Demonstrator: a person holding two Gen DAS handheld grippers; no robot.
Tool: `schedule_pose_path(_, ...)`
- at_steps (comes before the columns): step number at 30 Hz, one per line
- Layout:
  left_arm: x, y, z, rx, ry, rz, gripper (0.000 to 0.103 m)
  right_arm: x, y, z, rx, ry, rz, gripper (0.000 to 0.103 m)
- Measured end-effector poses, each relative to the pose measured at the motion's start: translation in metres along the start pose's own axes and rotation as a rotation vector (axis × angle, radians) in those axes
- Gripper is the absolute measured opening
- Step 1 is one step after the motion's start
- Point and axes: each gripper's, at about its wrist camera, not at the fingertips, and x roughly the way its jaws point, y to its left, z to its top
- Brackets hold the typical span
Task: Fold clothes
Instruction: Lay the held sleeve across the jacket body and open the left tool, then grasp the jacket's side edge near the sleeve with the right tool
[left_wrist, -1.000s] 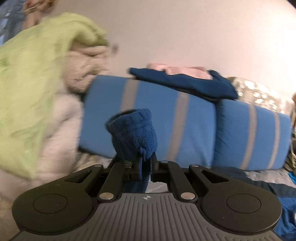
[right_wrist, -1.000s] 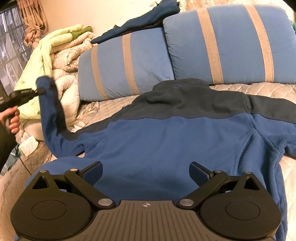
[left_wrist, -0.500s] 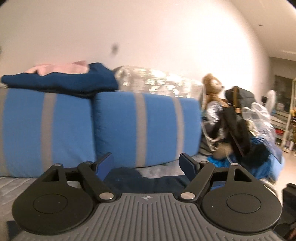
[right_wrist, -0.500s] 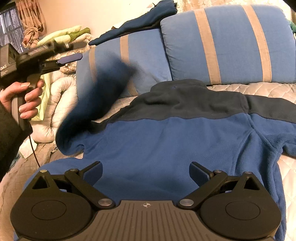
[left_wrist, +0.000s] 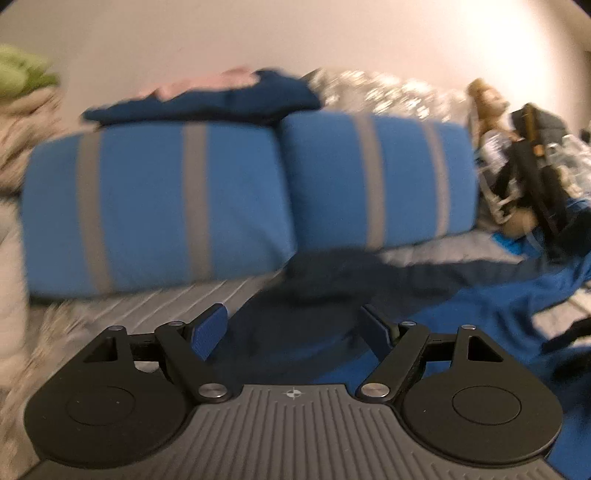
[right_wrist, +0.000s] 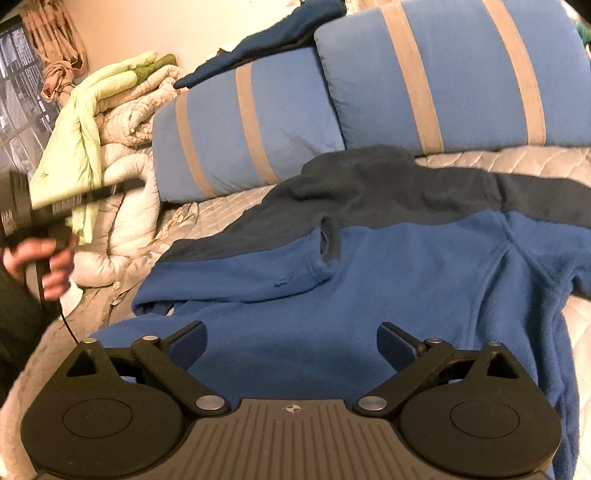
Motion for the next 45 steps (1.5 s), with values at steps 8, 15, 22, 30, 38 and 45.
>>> schedule_pose_path(8, -0.023, 0.034, -0.047, -0.042, 0.092, 0.102, 0.078, 0.046, -0.008, 0.05, 0.204, 0.224, 0.039, 0.088)
schedule_pose_path(15, -0.034, 0.038, -0.077, -0.04, 0.136, 0.149, 0.078, 0.12, -0.034, 0.078, 0.454, 0.312, 0.042, 0.084)
schedule_pose_path(22, -0.037, 0.044, -0.098, -0.04, 0.176, 0.155, 0.078, 0.168, -0.043, 0.084, 0.51, 0.346, -0.026, 0.075)
schedule_pose_path(30, -0.032, 0.047, -0.109, -0.018, 0.216, 0.145, 0.078, 0.182, -0.057, 0.073, 0.581, 0.366, -0.098, 0.046)
schedule_pose_path(38, -0.026, 0.046, -0.126, -0.016, 0.245, 0.172, 0.078, 0.161, -0.057, 0.061, 0.603, 0.383, -0.1, 0.047)
schedule_pose_path(45, -0.014, 0.042, -0.13, -0.028, 0.24, 0.182, 0.078, 0.169, -0.069, 0.059, 0.72, 0.345, -0.065, 0.052)
